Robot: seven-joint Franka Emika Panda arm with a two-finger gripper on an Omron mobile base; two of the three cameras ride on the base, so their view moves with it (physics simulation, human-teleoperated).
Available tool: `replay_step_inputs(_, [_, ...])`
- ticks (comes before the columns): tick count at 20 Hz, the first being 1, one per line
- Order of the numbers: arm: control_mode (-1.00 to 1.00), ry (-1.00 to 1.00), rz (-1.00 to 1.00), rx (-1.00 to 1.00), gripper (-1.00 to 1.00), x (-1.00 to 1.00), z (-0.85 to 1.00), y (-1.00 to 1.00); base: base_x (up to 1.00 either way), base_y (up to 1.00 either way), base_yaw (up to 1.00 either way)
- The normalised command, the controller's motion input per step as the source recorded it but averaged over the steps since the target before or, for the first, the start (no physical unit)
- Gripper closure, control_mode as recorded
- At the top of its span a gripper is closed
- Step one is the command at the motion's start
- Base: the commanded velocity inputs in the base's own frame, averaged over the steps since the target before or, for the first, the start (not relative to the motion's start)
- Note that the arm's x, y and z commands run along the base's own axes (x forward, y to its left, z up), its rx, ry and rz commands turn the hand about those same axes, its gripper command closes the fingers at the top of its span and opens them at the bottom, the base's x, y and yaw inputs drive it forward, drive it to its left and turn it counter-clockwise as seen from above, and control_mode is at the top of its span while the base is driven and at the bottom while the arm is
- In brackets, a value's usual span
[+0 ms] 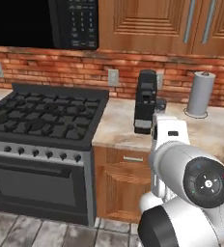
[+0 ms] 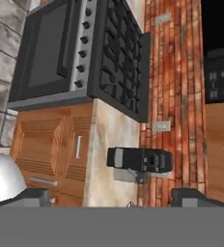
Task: Place the ketchup and mustard from the counter to the top shelf of the fridge. If the existing items in the fridge are on the top shelf, move them to other shelves.
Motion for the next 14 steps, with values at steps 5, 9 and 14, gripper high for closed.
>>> replay_step_inputs(5, [1.0, 0.0, 0.0, 0.0, -1.0, 0.0, 0.0, 0.0, 0.63, -0.04, 0.9])
replay_step_inputs(9, [1.0, 0.0, 0.0, 0.0, -1.0, 0.0, 0.0, 0.0, 0.68, 0.0, 0.86])
replay_step_inputs(14, [1.0, 0.0, 0.0, 0.0, -1.0, 0.0, 0.0, 0.0, 0.84, 0.06, 0.75])
